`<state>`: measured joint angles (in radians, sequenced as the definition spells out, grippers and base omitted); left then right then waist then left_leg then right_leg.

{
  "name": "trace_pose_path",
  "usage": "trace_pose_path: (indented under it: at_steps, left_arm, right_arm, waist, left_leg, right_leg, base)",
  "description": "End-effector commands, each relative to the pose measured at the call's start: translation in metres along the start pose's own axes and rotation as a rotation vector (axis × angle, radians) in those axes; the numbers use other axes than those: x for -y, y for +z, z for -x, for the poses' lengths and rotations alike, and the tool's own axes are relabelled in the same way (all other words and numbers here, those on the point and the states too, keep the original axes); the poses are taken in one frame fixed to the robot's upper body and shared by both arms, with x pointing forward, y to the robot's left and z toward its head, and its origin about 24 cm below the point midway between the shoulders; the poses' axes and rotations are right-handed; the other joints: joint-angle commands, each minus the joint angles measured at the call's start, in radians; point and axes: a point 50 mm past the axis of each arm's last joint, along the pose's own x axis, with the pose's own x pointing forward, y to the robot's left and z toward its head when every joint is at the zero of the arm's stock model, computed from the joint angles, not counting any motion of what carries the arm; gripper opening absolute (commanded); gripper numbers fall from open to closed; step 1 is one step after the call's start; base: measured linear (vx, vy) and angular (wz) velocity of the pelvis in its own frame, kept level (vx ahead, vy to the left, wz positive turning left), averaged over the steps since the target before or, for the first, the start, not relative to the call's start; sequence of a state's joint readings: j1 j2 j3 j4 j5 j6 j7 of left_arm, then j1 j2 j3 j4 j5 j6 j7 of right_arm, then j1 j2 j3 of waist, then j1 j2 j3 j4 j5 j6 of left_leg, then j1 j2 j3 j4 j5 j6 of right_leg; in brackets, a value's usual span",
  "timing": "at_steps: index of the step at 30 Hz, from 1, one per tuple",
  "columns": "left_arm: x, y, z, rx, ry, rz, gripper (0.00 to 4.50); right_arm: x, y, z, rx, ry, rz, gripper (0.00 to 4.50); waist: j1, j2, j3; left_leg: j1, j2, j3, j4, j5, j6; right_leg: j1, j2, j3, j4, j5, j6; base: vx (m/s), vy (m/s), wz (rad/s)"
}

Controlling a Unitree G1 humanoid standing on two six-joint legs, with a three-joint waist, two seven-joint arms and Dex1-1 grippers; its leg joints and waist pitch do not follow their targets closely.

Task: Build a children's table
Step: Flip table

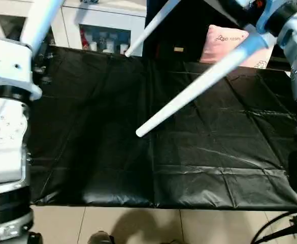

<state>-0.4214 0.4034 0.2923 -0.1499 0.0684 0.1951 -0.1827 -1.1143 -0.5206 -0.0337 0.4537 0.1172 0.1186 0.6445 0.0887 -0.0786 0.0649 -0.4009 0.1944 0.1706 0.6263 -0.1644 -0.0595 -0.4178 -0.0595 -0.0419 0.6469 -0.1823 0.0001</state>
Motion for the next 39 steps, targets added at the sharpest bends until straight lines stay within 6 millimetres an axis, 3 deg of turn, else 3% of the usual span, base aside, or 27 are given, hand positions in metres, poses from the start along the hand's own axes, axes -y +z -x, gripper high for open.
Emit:
trace_pose_path:
  at_steps: [1, 8, 12, 15, 16, 19, 20, 23, 24, 27, 29, 31, 33, 34, 35, 39]
  left_arm:
    - [0.014, -0.026, 0.004, -0.142, -0.047, 0.072, 1.90]
    - [0.013, -0.026, 0.002, -0.146, -0.054, 0.049, 1.68]
    - [0.012, -0.025, 0.001, -0.146, -0.054, 0.044, 1.58]
    - [0.010, -0.025, 0.000, -0.144, -0.058, 0.030, 1.55]
    - [0.009, -0.025, -0.001, -0.139, -0.059, 0.019, 1.55]
    - [0.008, -0.025, -0.002, -0.135, -0.064, 0.005, 1.53]
    - [0.007, -0.025, -0.002, -0.135, -0.066, 0.000, 1.53]
    - [0.005, -0.027, -0.002, -0.137, -0.063, -0.003, 1.51]
    - [0.004, -0.027, -0.002, -0.136, -0.061, -0.010, 1.51]
    - [0.003, -0.029, 0.001, -0.140, -0.061, -0.030, 1.51]
    - [0.001, -0.032, 0.005, -0.151, -0.053, -0.038, 1.51]
    - [0.000, -0.033, 0.006, -0.152, -0.052, -0.040, 1.51]
    - [-0.001, -0.034, 0.008, -0.156, -0.051, -0.044, 1.51]
    - [-0.001, -0.035, 0.009, -0.157, -0.051, -0.046, 1.51]
    - [-0.001, -0.035, 0.009, -0.157, -0.050, -0.045, 1.51]
    - [-0.001, -0.036, 0.011, -0.160, -0.046, -0.045, 1.50]
  right_arm:
    - [-0.003, 0.020, 0.000, 0.122, 0.085, -0.019, 3.54]
    - [-0.020, 0.035, 0.011, 0.251, 0.258, -0.047, 4.09]
    - [-0.018, 0.045, 0.015, 0.339, 0.263, -0.112, 4.43]
    - [0.000, 0.062, 0.023, 0.476, 0.160, -0.236, 4.50]
    - [0.013, 0.068, 0.031, 0.547, 0.081, -0.309, 4.50]
    - [0.021, 0.067, 0.043, 0.575, 0.038, -0.355, 4.50]
    - [0.021, 0.065, 0.047, 0.574, 0.031, -0.361, 4.50]
    - [0.019, 0.056, 0.060, 0.545, 0.008, -0.376, 4.50]
    - [0.017, 0.048, 0.067, 0.514, 0.007, -0.369, 4.50]
    - [0.015, 0.032, 0.079, 0.464, -0.030, -0.402, 4.50]
    - [0.014, 0.004, 0.096, 0.382, -0.129, -0.463, 4.50]
    - [0.013, -0.005, 0.102, 0.355, -0.162, -0.478, 4.50]
    - [0.012, -0.017, 0.114, 0.346, -0.211, -0.540, 4.50]
    - [0.011, -0.020, 0.117, 0.346, -0.223, -0.562, 4.50]
    - [0.010, -0.024, 0.120, 0.342, -0.228, -0.581, 4.50]
    - [-0.012, -0.048, 0.128, 0.233, -0.149, -0.644, 4.50]
  waist:
    - [-0.008, 0.015, -0.070]
    - [-0.005, 0.021, -0.071]
    - [-0.004, 0.023, -0.072]
    - [-0.003, 0.031, -0.074]
    - [-0.004, 0.024, -0.075]
    - [-0.001, 0.026, -0.075]
    - [-0.002, 0.027, -0.078]
    - [-0.003, 0.031, -0.081]
    - [-0.002, 0.027, -0.081]
    - [0.000, 0.028, -0.081]
    - [0.001, 0.026, -0.079]
    - [-0.001, 0.025, -0.079]
    - [-0.003, 0.017, -0.079]
    - [-0.004, 0.020, -0.079]
    - [-0.005, 0.016, -0.079]
    - [-0.005, 0.017, -0.077]
  left_leg:
    - [0.033, 0.028, -0.009, -0.075, -0.338, -0.041]
    - [0.034, 0.030, -0.013, -0.080, -0.349, -0.033]
    - [0.035, 0.030, -0.013, -0.080, -0.349, -0.035]
    - [0.034, 0.030, -0.015, -0.080, -0.335, -0.040]
    - [0.034, 0.029, -0.014, -0.081, -0.328, -0.043]
    - [0.033, 0.026, -0.011, -0.079, -0.297, -0.042]
    - [0.029, 0.027, -0.012, -0.081, -0.268, -0.043]
    - [0.028, 0.027, -0.011, -0.079, -0.215, -0.036]
    - [0.029, 0.026, -0.008, -0.078, -0.203, -0.032]
    - [0.032, 0.027, -0.007, -0.078, -0.216, -0.031]
    - [0.034, 0.028, -0.007, -0.079, -0.233, -0.036]
    - [0.032, 0.028, -0.008, -0.081, -0.228, -0.040]
    - [0.029, 0.027, -0.007, -0.081, -0.222, -0.035]
    - [0.032, 0.027, -0.006, -0.080, -0.224, -0.031]
    - [0.030, 0.026, -0.006, -0.080, -0.220, -0.026]
    - [0.032, 0.029, -0.007, -0.081, -0.236, -0.022]
  right_leg:
    - [0.027, -0.056, 0.034, -0.086, -0.308, -0.132]
    - [0.030, -0.057, 0.034, -0.087, -0.283, -0.138]
    - [0.031, -0.058, 0.034, -0.087, -0.275, -0.146]
    - [0.032, -0.059, 0.034, -0.083, -0.255, -0.155]
    - [0.033, -0.056, 0.033, -0.082, -0.239, -0.156]
    - [0.034, -0.054, 0.033, -0.079, -0.203, -0.153]
    - [0.041, -0.055, 0.032, -0.076, -0.169, -0.154]
    - [0.046, -0.055, 0.032, -0.071, -0.092, -0.165]
    - [0.048, -0.055, 0.032, -0.071, -0.077, -0.166]
    - [0.048, -0.057, 0.032, -0.076, -0.106, -0.169]
    - [0.046, -0.059, 0.033, -0.081, -0.156, -0.164]
    - [0.048, -0.057, 0.032, -0.081, -0.155, -0.159]
    - [0.049, -0.059, 0.032, -0.081, -0.166, -0.157]
    - [0.046, -0.059, 0.033, -0.084, -0.175, -0.155]
    - [0.047, -0.059, 0.033, -0.084, -0.183, -0.153]
    - [0.046, -0.059, 0.032, -0.089, -0.210, -0.145]
  base:
    - [0.000, 0.000, 0.00]
    - [0.000, 0.000, 0.00]
    - [0.000, 0.000, 0.00]
    - [0.000, 0.000, 0.00]
    - [0.000, 0.000, 0.00]
    - [0.000, 0.000, 0.00]
    - [0.000, 0.000, 0.00]
    - [0.000, 0.000, 0.00]
    - [0.000, 0.000, 0.00]
    - [0.000, 0.000, 0.00]
    - [0.000, 0.000, 0.00]
    - [0.000, 0.000, 0.00]
    - [0.000, 0.000, 0.00]
    - [0.000, 0.000, 0.00]
    - [0.000, 0.000, 0.00]
    - [0.000, 0.000, 0.00]
